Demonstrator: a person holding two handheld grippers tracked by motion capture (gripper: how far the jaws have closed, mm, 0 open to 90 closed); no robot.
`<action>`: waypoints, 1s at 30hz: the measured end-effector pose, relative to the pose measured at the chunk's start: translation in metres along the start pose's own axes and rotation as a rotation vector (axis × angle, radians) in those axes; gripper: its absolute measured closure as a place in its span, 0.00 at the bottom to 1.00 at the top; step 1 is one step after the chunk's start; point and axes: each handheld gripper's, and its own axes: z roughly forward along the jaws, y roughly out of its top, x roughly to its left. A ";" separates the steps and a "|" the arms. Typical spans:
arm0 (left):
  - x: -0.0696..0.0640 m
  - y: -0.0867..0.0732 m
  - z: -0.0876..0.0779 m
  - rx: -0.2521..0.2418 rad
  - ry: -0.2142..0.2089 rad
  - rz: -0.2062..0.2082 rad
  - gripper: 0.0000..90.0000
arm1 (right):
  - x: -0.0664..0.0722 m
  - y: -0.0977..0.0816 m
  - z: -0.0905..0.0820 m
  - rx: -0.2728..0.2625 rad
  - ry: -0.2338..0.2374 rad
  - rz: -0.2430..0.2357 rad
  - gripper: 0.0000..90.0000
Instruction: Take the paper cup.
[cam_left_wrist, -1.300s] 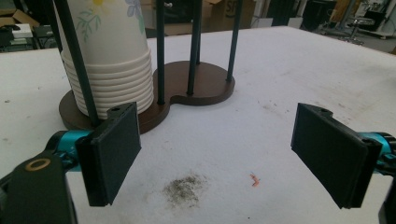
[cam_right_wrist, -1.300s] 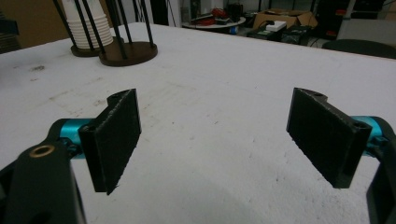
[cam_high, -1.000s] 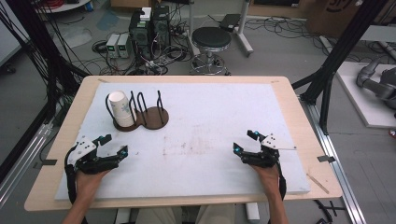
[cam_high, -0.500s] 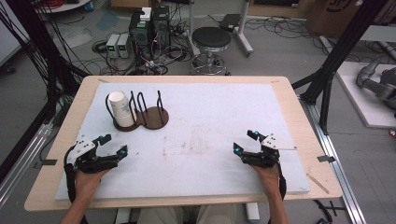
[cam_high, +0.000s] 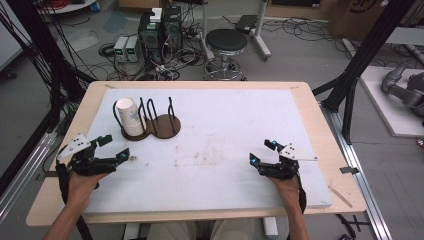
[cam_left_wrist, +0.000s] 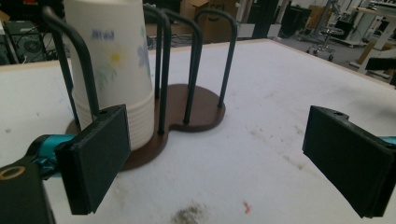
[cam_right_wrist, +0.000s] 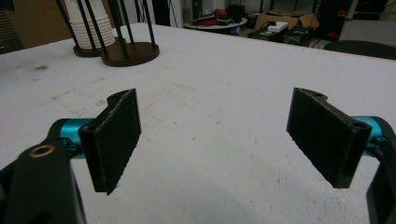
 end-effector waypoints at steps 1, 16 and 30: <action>0.000 0.000 0.000 0.000 0.000 0.000 0.09 | 0.000 0.000 0.000 0.001 0.000 0.001 0.20; 0.022 0.066 0.011 0.001 0.005 0.057 0.09 | 0.000 0.000 0.001 0.008 0.008 -0.003 0.20; 0.046 0.111 0.036 0.059 -0.018 0.096 0.09 | 0.002 0.001 0.001 0.020 0.010 -0.007 0.20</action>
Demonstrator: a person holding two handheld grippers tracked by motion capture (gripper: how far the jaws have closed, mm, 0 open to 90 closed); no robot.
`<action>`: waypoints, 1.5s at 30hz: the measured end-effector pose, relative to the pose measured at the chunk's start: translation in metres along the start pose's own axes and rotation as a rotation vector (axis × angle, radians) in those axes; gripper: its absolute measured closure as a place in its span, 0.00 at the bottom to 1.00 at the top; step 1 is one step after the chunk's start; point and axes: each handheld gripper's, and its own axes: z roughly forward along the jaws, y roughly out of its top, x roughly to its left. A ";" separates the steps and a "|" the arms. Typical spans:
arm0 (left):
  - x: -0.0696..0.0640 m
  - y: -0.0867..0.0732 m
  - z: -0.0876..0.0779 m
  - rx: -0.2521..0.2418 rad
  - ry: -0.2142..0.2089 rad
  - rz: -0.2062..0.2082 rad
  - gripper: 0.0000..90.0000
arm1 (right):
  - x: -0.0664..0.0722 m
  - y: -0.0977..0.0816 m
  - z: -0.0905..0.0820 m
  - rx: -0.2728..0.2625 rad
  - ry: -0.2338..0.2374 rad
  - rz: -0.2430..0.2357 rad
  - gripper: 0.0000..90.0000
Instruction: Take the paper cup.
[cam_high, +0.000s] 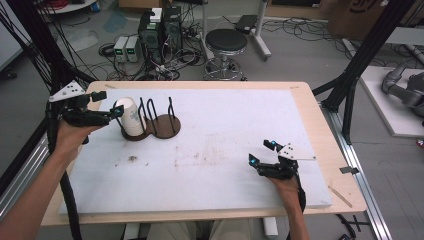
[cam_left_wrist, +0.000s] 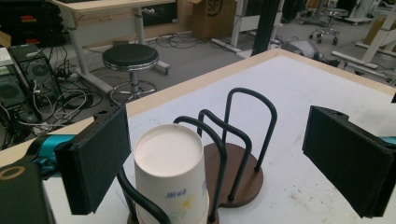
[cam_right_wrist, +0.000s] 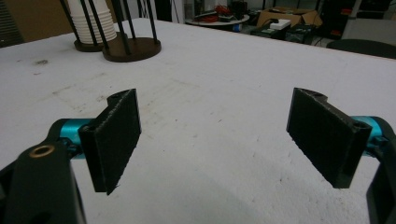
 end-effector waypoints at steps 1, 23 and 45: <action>0.002 0.002 0.002 0.008 0.001 0.005 0.09 | 0.000 0.000 0.000 -0.003 0.000 -0.001 0.20; 0.031 0.034 0.024 0.145 -0.086 0.074 0.09 | 0.000 0.000 0.000 0.001 -0.004 0.001 0.20; 0.043 0.066 0.049 0.346 -0.232 0.205 0.09 | 0.000 0.000 0.000 -0.002 -0.006 -0.003 0.20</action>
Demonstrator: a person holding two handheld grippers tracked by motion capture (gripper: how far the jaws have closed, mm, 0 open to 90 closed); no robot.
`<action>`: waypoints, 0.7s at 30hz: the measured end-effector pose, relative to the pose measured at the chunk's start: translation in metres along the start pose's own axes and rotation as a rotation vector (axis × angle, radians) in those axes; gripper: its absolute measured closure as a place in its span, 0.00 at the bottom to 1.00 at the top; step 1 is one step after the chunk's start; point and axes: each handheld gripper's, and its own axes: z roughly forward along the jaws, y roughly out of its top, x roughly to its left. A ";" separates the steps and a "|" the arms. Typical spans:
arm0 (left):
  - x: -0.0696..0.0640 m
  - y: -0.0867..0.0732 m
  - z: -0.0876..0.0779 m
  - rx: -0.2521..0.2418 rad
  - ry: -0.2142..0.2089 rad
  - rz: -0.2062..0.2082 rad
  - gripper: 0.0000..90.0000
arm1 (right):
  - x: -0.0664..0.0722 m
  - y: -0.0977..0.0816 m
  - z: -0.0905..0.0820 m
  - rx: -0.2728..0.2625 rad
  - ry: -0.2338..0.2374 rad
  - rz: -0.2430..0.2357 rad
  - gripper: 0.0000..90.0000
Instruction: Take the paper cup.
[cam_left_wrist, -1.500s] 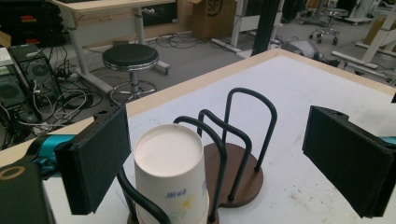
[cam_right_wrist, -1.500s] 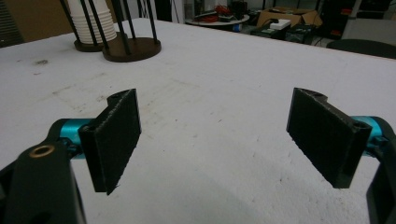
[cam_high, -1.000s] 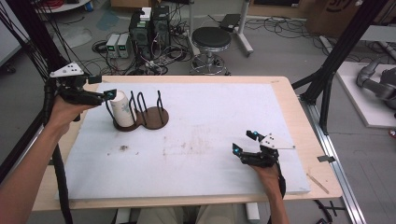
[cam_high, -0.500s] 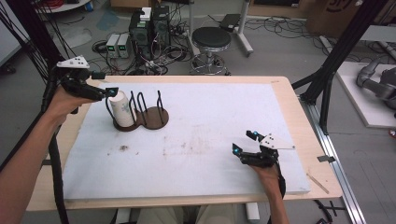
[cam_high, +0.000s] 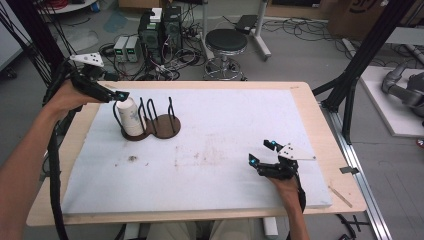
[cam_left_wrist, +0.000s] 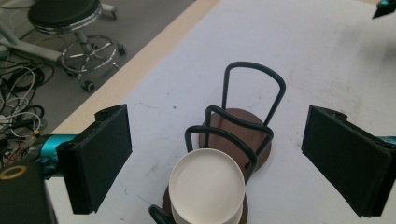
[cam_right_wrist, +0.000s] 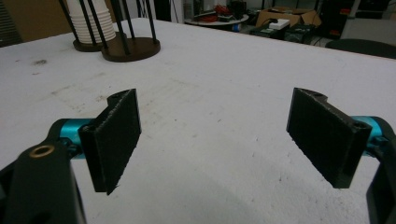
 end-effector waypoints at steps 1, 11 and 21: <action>0.001 0.002 0.000 0.017 -0.005 0.013 0.09 | 0.000 0.000 0.000 0.001 0.002 -0.001 0.20; 0.004 0.000 0.012 0.114 -0.054 0.054 0.10 | 0.000 0.000 0.000 0.000 -0.001 -0.002 0.20; 0.005 -0.005 0.027 0.218 -0.074 0.089 0.12 | 0.000 0.000 0.000 0.002 0.001 -0.002 0.20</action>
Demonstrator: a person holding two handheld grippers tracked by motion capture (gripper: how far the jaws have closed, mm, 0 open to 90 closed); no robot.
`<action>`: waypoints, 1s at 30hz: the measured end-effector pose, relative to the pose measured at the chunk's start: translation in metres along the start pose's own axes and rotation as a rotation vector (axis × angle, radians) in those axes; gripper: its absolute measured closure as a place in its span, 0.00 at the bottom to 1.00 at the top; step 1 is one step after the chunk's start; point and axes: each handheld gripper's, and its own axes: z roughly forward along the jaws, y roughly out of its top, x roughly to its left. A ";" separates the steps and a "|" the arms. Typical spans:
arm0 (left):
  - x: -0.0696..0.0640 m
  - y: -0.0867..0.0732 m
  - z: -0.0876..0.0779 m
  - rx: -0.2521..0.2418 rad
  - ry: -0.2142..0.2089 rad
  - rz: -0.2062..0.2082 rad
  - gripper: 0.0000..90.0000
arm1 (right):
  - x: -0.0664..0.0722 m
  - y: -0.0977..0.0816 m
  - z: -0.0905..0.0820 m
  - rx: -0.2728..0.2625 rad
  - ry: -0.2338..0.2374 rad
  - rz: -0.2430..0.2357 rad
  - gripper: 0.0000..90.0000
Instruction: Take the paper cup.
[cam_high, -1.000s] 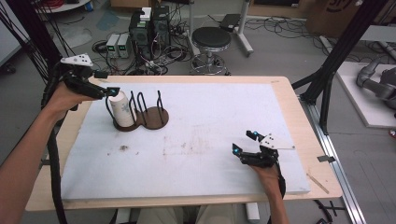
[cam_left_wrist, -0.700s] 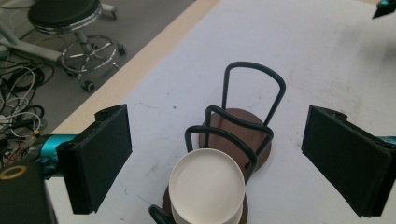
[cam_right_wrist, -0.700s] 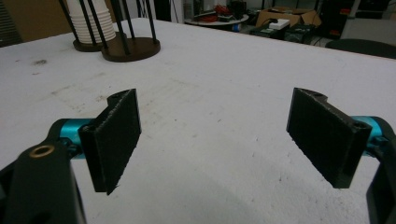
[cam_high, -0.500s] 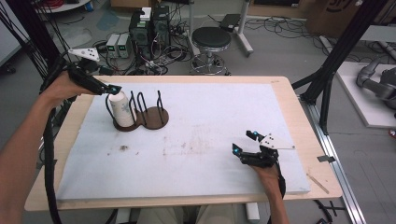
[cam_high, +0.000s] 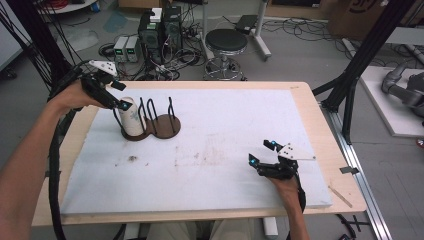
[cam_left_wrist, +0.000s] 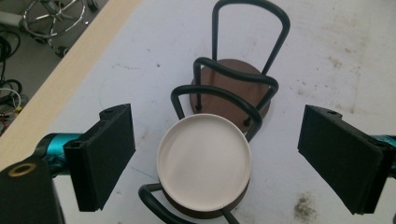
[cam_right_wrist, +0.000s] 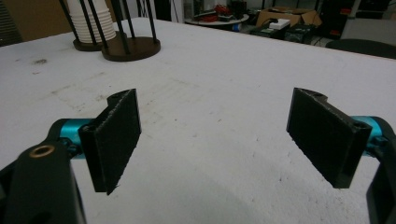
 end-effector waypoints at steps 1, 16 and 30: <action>0.000 0.000 0.001 0.009 -0.002 0.004 0.12 | 0.000 0.000 0.000 0.000 -0.001 -0.001 0.20; 0.002 -0.004 0.017 0.113 -0.007 0.065 0.18 | 0.000 0.000 -0.001 -0.007 0.000 0.006 0.20; 0.002 -0.005 0.024 0.180 -0.007 0.091 0.25 | 0.000 0.000 -0.001 -0.008 0.000 0.007 0.20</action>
